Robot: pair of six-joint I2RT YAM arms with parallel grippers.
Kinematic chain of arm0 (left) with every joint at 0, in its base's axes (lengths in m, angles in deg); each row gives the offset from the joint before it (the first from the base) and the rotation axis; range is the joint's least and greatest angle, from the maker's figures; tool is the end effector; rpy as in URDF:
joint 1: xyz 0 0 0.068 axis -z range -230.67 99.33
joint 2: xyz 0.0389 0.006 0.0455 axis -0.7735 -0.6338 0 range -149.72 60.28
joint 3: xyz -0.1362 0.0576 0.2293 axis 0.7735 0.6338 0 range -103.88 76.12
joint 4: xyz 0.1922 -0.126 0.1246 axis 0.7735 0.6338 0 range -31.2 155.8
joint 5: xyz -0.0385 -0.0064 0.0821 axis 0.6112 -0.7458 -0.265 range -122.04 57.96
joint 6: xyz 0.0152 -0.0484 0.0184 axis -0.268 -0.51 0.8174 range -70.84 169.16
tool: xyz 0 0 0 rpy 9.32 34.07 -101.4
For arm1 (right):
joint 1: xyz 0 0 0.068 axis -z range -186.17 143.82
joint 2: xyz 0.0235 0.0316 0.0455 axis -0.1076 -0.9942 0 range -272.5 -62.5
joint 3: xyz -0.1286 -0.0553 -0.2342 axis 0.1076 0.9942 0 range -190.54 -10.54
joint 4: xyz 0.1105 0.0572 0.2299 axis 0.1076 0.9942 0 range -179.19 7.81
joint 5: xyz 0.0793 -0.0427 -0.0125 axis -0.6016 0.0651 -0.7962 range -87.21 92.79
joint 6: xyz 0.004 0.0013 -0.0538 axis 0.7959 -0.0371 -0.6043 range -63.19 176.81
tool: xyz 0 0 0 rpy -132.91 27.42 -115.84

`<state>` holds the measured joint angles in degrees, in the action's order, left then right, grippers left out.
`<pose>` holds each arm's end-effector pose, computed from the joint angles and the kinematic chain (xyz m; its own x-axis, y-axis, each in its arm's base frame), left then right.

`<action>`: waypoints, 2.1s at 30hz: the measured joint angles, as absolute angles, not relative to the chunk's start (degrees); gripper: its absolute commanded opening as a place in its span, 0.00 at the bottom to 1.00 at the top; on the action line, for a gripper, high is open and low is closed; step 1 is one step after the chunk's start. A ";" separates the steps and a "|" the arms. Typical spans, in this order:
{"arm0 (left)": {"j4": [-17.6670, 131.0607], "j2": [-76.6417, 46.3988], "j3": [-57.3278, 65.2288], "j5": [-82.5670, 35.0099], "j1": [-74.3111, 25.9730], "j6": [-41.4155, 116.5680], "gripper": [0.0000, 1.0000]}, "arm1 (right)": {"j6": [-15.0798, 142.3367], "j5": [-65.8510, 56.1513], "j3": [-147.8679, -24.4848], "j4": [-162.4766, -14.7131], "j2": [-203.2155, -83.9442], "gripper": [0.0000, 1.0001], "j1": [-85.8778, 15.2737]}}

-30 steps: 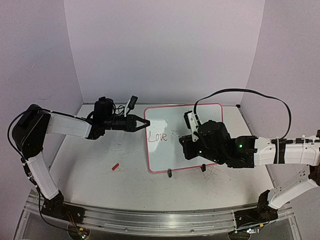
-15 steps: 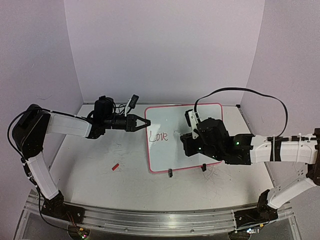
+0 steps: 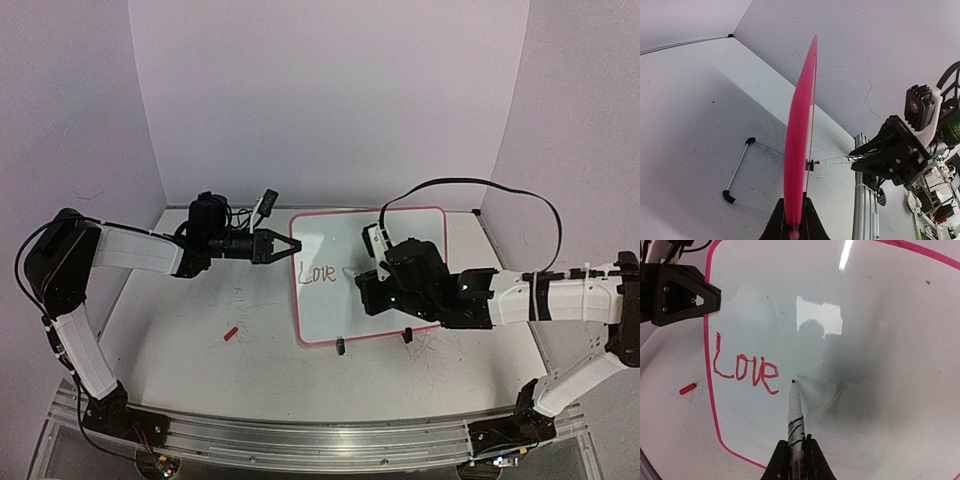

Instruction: Write a sentence on the whiteboard

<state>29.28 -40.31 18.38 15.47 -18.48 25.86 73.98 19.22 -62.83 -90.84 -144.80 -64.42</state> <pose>0.3113 -0.2270 0.2278 -0.5617 0.0379 -0.8265 0.8110 0.2225 -0.5410 0.1780 0.2684 0.2532 -0.4409 -0.1745 -0.8804 -0.5804 0.8037 0.1314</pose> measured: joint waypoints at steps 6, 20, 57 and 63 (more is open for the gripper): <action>29.30 -40.31 18.38 15.69 -18.52 26.40 0.00 | 73.98 19.37 -63.53 -91.14 -145.04 0.00 -64.37; 29.28 -40.31 18.45 15.77 -18.55 26.48 0.00 | 74.92 19.83 -64.32 -91.74 -146.00 0.00 -64.33; 29.33 -40.31 18.45 15.77 -18.59 26.48 0.00 | 78.49 20.16 -64.45 -91.16 -147.51 0.00 -64.35; 29.33 -40.31 18.45 15.77 -18.59 26.48 0.00 | 79.50 19.58 -64.45 -90.86 -147.51 0.00 -64.35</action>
